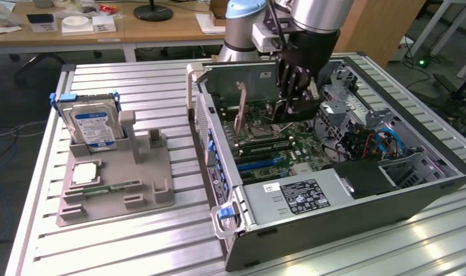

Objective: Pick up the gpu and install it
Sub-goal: 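Insert the gpu into the slot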

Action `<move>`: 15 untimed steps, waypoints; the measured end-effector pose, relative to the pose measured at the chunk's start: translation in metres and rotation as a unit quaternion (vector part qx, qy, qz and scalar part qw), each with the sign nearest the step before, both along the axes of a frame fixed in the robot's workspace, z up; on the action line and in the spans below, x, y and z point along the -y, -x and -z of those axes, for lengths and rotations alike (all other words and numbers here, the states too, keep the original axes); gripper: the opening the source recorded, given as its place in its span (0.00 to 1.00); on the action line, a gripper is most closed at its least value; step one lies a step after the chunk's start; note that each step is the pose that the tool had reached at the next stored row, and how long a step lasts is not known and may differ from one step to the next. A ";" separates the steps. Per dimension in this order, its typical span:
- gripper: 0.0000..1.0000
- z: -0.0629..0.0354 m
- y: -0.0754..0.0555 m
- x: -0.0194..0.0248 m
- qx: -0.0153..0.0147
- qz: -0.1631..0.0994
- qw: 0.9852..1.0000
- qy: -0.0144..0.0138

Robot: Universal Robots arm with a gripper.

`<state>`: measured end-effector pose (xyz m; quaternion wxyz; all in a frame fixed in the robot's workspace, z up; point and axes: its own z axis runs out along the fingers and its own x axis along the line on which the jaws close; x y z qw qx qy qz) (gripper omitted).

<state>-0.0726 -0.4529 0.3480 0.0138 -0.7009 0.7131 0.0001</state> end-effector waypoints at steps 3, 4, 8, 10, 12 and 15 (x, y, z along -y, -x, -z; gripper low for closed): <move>0.27 0.0054 0.000 0.0000 0.000 0.000 1.000 0.000; 0.27 0.0072 0.000 0.0000 0.000 0.000 1.000 0.000; 0.27 0.0146 0.000 0.0000 0.000 0.008 1.000 0.000; 0.27 0.0181 0.001 0.0000 0.000 0.017 1.000 0.000; 0.27 0.0213 0.001 0.0002 0.000 0.019 1.000 0.000; 0.27 0.0260 0.001 0.0006 0.000 0.019 1.000 0.000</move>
